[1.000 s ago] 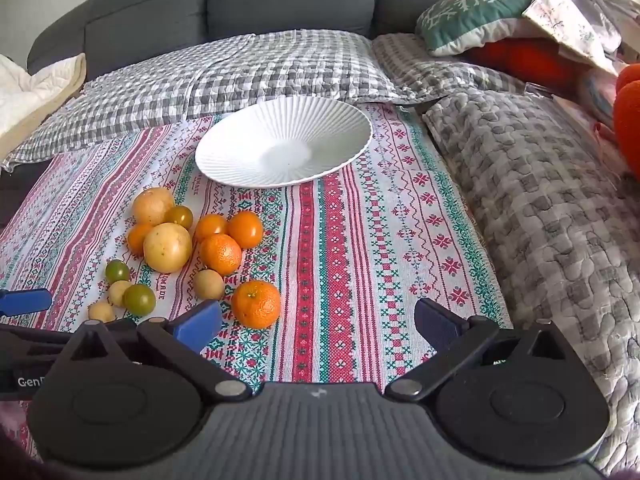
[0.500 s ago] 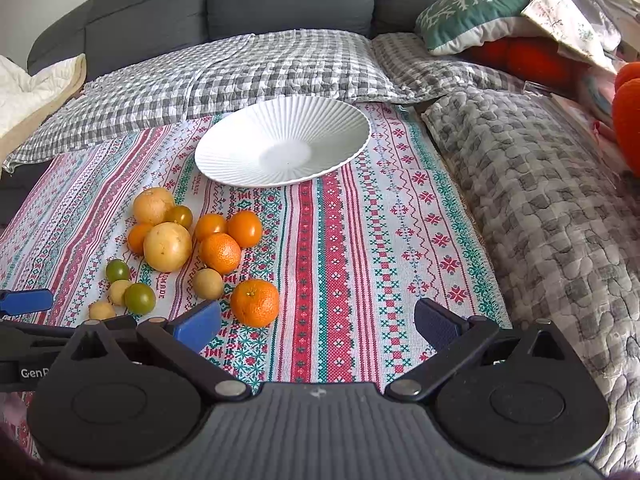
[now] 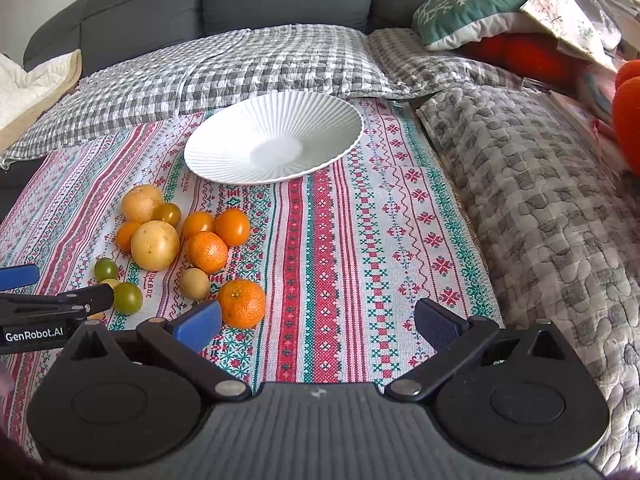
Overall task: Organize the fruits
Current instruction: 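Move both tools toward the fruit cluster on the tablecloth, then grasp the large yellow fruit with the left tool while the right tool grasps a mandarin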
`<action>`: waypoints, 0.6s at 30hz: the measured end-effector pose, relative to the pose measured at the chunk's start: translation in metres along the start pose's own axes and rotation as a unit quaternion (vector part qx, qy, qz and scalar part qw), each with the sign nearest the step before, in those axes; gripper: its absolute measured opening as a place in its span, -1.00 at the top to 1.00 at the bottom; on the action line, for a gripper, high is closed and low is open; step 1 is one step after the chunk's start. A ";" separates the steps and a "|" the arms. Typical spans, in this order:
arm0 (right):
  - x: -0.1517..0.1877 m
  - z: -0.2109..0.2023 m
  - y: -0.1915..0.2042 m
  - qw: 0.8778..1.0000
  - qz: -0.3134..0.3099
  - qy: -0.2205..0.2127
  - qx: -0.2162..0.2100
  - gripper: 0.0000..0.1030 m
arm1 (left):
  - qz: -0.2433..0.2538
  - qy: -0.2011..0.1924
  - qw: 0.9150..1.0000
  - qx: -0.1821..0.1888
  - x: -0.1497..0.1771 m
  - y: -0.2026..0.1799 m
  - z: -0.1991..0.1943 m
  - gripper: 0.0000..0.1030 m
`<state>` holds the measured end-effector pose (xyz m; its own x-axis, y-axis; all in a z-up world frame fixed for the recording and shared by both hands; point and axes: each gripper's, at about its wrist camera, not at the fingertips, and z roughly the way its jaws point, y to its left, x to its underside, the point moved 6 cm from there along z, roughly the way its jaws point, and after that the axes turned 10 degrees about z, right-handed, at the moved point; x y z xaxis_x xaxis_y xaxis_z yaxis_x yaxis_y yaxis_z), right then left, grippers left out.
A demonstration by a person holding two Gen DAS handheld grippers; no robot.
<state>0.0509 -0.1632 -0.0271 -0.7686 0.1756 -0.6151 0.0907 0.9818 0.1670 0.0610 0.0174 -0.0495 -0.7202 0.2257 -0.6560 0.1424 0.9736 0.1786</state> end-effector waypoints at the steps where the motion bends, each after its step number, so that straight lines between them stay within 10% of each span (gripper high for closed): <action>1: 0.000 0.001 -0.001 1.000 0.001 0.001 -0.001 -1.00 | 0.004 -0.003 1.000 0.002 -0.001 0.000 0.002 -0.81; 8: 0.003 0.008 0.000 0.999 -0.003 0.018 -0.031 -0.98 | 0.014 -0.017 0.999 0.034 -0.009 -0.002 0.018 -0.79; 18: 0.015 0.030 0.008 0.996 0.000 0.055 -0.073 -0.57 | 0.022 -0.031 0.997 0.064 -0.007 -0.008 0.033 -0.24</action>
<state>0.0597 -0.1505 -0.0582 -0.8342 0.1586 -0.5282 0.0041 0.9595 0.2817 0.0867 0.0090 -0.0705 -0.6685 0.2663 -0.6944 0.2612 0.9583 0.1161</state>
